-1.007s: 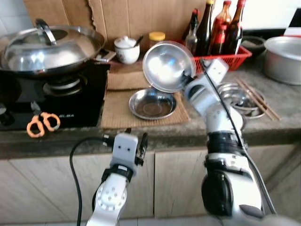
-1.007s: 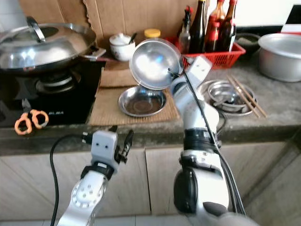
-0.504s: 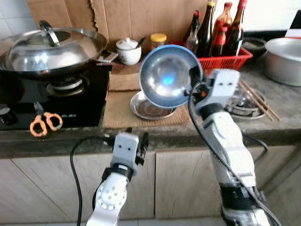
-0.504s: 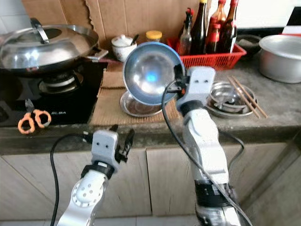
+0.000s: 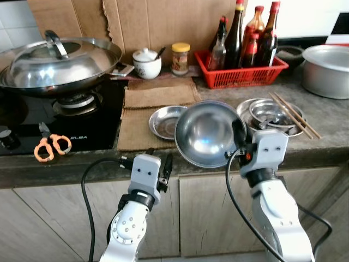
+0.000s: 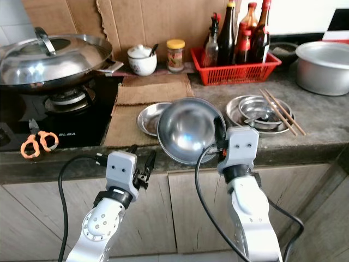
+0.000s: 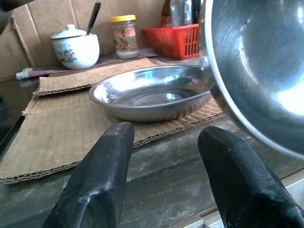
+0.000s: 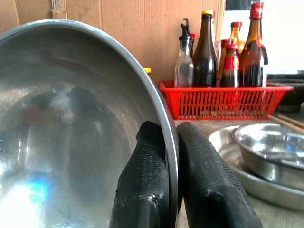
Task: Kitchen organization
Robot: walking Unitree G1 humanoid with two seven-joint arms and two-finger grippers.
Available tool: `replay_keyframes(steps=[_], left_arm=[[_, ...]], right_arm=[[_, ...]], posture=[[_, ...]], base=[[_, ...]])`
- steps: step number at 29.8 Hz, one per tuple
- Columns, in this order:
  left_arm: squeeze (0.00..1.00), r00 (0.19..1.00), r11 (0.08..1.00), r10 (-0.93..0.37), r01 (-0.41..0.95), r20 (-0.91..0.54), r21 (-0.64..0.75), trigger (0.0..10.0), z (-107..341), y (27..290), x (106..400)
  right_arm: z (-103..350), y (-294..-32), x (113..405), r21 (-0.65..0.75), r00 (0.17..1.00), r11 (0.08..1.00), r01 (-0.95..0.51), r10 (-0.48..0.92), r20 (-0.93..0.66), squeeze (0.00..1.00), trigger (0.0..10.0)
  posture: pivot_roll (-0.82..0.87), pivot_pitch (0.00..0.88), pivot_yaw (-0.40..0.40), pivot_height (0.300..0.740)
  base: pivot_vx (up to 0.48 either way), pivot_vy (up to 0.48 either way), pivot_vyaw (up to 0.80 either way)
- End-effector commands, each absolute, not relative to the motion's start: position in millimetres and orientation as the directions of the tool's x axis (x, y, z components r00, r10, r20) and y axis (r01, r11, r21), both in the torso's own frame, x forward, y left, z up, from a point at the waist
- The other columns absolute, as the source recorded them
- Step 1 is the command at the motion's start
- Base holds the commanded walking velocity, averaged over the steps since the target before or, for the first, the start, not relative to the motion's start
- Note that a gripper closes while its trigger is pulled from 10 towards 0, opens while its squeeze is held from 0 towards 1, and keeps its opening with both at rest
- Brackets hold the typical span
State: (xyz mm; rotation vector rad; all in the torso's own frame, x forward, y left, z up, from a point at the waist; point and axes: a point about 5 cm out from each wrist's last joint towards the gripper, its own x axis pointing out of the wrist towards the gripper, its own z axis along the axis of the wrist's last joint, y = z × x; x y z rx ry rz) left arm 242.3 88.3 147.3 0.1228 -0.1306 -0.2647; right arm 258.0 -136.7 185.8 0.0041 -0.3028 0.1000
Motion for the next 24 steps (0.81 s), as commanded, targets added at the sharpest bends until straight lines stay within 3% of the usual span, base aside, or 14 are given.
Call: replay_keyframes(steps=[1,6,14,24], left_arm=[[0.0,0.953,0.954,-0.282,0.267,0.11,0.138,10.0,146.2,87.3,241.1],[0.0,0.95,0.951,-0.292,0.276,0.112,0.136,10.0,146.7,85.5,241.2],[0.0,0.951,0.953,-0.288,0.272,0.116,0.132,10.0,147.0,85.3,240.3],[0.0,0.951,0.954,-0.286,0.271,0.116,0.129,10.0,147.5,85.8,240.8]], right_arm=[[198.3,-132.9,254.1,-0.001,0.929,0.993,-0.116,0.109,0.354,0.0,0.0],[195.6,-131.5,253.4,0.001,0.933,0.993,-0.12,0.112,0.342,0.0,0.0],[192.8,-126.3,253.2,0.015,0.935,0.99,-0.139,0.126,0.33,0.0,0.0],[192.9,-125.0,253.2,0.016,0.935,0.99,-0.143,0.13,0.329,0.0,0.0]], posture=[[0.02,0.0,0.01,0.74],[0.02,0.0,0.009,0.74],[0.02,0.0,0.004,0.74],[0.02,0.0,0.006,0.74]], base=[[0.0,0.0,-0.45],[0.0,0.0,-0.8],[-0.032,0.421,-0.79],[0.0,0.0,-0.79]])
